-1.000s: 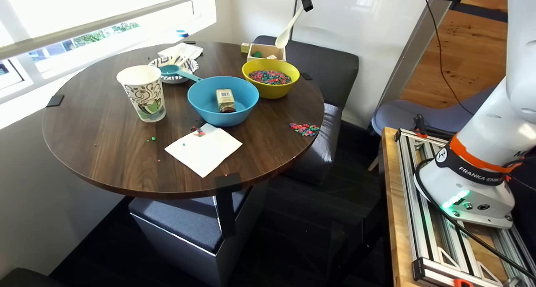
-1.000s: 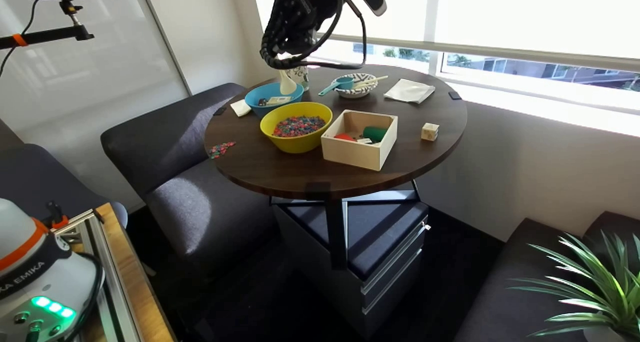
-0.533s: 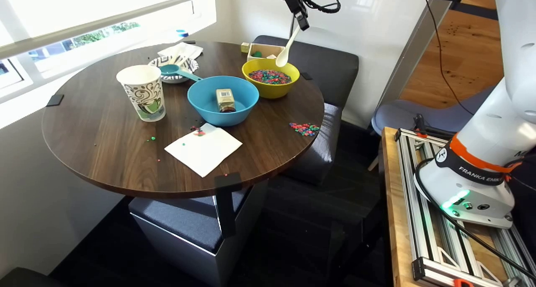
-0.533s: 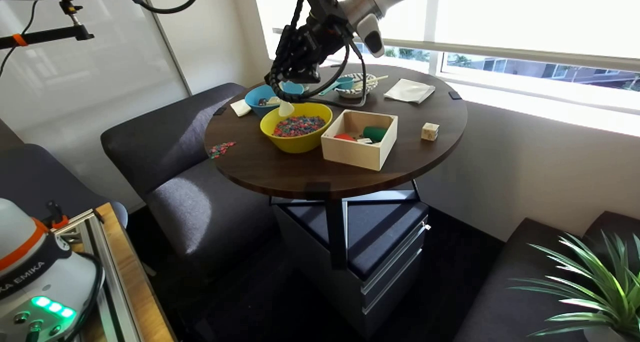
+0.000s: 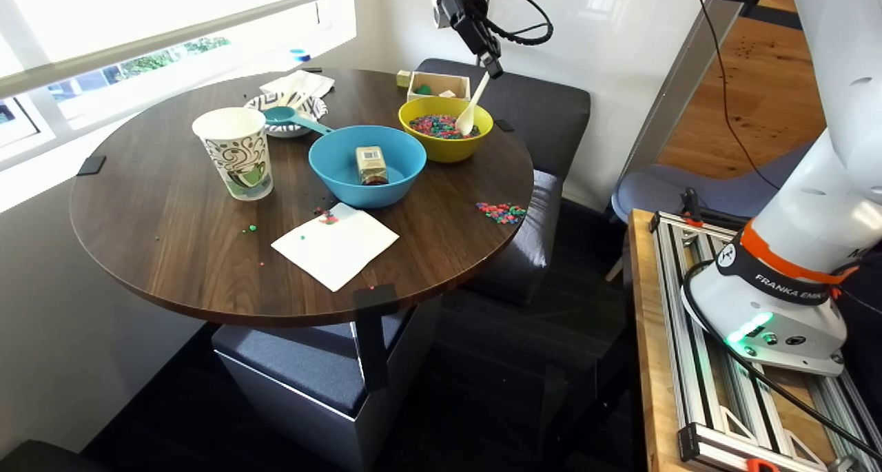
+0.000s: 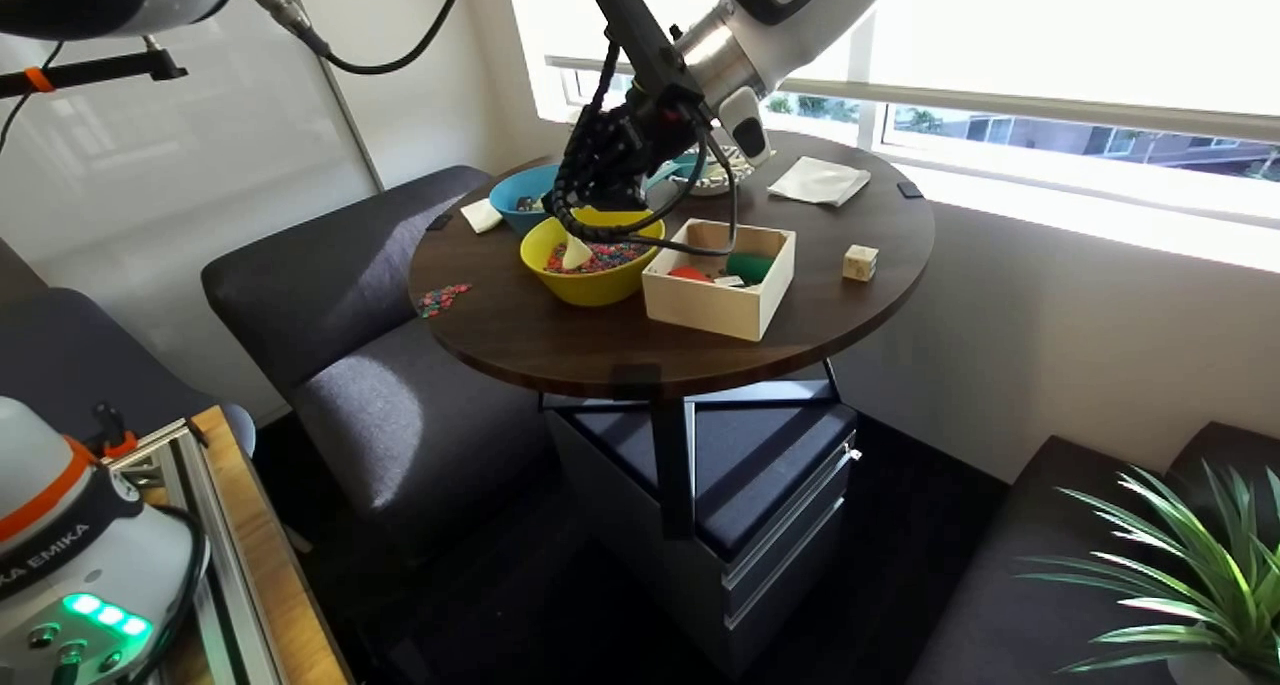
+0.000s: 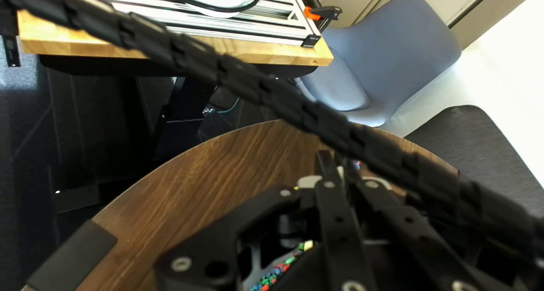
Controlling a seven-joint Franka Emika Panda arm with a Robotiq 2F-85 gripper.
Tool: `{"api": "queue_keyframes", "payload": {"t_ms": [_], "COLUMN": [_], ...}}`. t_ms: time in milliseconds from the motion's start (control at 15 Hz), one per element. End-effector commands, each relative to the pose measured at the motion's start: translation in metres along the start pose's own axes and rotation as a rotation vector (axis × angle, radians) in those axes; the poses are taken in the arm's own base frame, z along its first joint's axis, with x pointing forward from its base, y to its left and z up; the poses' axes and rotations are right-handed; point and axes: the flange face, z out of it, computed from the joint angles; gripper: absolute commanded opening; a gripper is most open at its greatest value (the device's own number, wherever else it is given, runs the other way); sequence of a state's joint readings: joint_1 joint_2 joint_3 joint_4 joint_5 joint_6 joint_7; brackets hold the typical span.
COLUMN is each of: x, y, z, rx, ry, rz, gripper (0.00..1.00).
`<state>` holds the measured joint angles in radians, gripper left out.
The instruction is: Put the white spoon in the yellow bowl
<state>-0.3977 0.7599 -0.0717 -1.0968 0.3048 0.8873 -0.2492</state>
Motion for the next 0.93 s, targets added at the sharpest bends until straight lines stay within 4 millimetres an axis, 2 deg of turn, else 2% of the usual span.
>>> {"api": "queue_keyframes", "payload": {"t_ms": [0, 333, 400, 467, 533, 733, 800, 867], "x": [0.027, 0.041, 0.040, 0.033, 0.021, -0.024, -0.034, -0.052], "y": [-0.007, -0.016, -0.015, -0.015, -0.014, -0.019, -0.018, -0.019], "z": [0.003, 0.011, 0.011, 0.008, 0.004, -0.008, 0.002, -0.010], "rx": [-0.070, -0.089, -0.089, -0.086, -0.073, -0.053, -0.054, -0.058], "ry": [0.040, 0.010, 0.001, -0.007, -0.018, -0.056, -0.055, -0.033], "rz": [0.017, 0.030, 0.039, 0.045, 0.052, 0.026, 0.022, 0.020], "gripper": [0.01, 0.01, 0.29, 0.30, 0.35, 0.58, 0.66, 0.73]}}
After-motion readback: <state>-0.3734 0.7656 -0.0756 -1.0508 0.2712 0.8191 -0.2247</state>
